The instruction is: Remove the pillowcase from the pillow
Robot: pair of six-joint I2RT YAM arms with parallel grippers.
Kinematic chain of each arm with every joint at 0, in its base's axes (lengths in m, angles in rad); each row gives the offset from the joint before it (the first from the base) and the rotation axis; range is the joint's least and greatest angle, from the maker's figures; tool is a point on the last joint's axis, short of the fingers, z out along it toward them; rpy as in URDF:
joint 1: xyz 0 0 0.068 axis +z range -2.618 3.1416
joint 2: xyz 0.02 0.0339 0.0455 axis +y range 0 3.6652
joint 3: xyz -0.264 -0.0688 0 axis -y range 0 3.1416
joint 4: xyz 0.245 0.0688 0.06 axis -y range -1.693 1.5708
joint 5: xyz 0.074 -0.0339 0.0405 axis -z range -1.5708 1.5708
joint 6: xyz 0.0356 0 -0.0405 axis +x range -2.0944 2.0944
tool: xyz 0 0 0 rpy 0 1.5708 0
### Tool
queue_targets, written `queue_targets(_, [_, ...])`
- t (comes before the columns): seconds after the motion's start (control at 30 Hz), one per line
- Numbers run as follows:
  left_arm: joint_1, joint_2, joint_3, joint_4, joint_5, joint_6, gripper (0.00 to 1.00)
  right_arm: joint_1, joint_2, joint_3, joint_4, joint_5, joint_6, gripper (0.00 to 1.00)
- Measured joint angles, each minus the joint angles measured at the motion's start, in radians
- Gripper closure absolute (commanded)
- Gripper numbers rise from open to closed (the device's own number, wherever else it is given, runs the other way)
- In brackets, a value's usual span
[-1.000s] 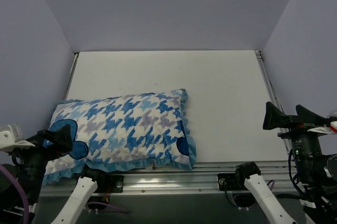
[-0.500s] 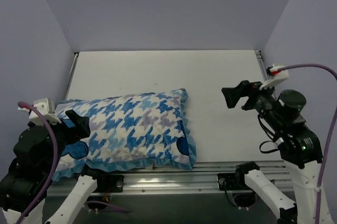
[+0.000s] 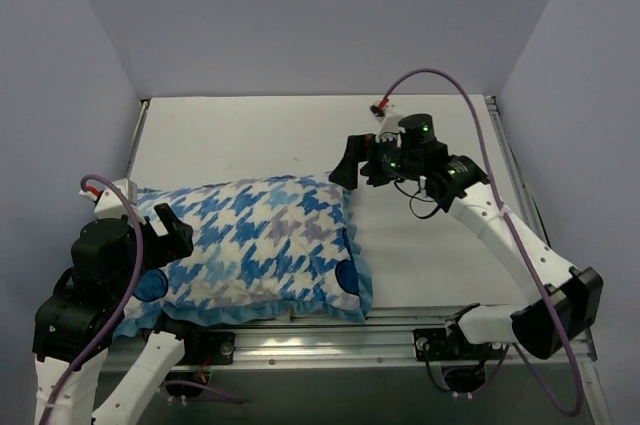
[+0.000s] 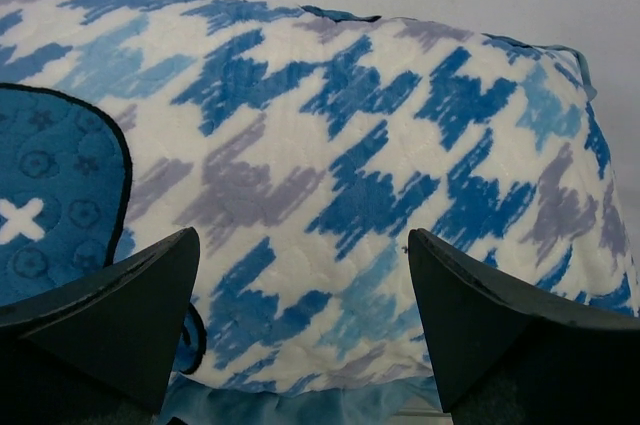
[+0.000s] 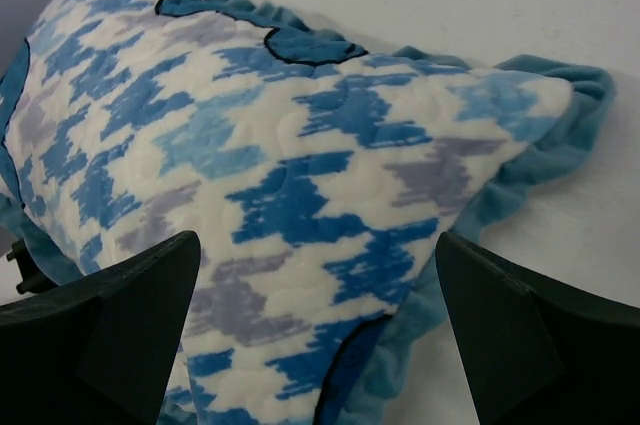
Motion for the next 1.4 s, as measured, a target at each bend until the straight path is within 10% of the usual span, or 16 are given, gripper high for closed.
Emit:
queue_targets(0.43, [0.000, -0.006, -0.079, -0.001, 0.034, -0.093, 0.06, 0.275, 0.517, 0.133, 0.130, -0.054, -0.177, 0.07])
queue_targets(0.57, [0.000, -0.006, -0.073, -0.015, 0.034, -0.103, 0.06, 0.322, 0.575, 0.133, 0.209, -0.069, -0.224, 0.94])
queue_targets(0.6, [0.000, -0.006, -0.069, -0.018, 0.034, -0.107, 0.06, 0.331, 0.584, 0.133, 0.226, -0.071, -0.233, 1.00])
queue_targets(0.97, [0.000, -0.016, -0.062, -0.025, 0.034, -0.148, 0.06, 0.270, 0.495, 0.069, 0.272, 0.060, -0.183, 1.00])
queue_targets(1.4, [0.000, -0.018, -0.062, -0.021, 0.068, -0.171, 0.06, 0.109, -0.055, -0.217, 0.051, 0.708, -0.011, 1.00])
